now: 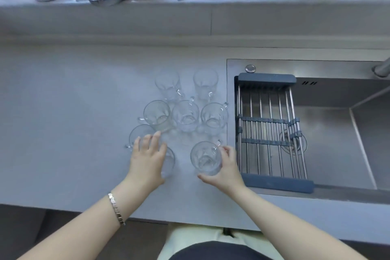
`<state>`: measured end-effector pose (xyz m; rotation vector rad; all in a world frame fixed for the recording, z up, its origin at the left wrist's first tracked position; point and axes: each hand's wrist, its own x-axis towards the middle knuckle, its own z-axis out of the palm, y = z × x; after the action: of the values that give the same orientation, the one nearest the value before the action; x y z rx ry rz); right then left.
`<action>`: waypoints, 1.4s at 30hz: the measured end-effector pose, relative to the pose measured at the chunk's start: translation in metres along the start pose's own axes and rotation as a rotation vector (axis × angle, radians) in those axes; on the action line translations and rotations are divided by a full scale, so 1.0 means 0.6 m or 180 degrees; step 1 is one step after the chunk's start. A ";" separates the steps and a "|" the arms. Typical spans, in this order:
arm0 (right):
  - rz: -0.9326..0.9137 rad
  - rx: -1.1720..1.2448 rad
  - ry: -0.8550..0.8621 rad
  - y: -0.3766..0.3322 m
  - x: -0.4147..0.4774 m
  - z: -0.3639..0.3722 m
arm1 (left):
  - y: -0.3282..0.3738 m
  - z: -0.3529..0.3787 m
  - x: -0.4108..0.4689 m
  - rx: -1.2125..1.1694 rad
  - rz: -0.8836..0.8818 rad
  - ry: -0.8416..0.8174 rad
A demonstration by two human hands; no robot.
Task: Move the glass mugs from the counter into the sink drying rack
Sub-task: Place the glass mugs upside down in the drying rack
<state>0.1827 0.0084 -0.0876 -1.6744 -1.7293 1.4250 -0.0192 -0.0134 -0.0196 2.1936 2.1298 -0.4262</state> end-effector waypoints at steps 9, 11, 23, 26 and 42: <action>0.0049 0.0701 0.0163 0.034 -0.057 -0.200 | 0.138 -0.121 0.045 -0.2120 -0.0433 -0.0314; 0.0118 0.0661 0.0402 0.043 -0.064 -0.260 | 0.181 -0.133 0.068 -0.2605 -0.0361 -0.0258; -0.0095 -0.1298 0.0538 0.055 0.095 -0.469 | 0.321 -0.128 0.223 -0.2690 -0.0180 -0.0535; -0.0187 -0.1656 0.0150 0.039 0.175 -0.459 | 0.317 -0.121 0.247 -0.2649 -0.0158 -0.0605; -0.0434 -0.1448 -0.0028 0.072 0.234 -0.384 | 0.287 -0.116 0.278 -0.3732 -0.0761 -0.0595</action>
<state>0.3561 0.2188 -0.0759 -1.7156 -2.2504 1.0310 0.1635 0.1563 -0.0179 1.1805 1.7745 0.4952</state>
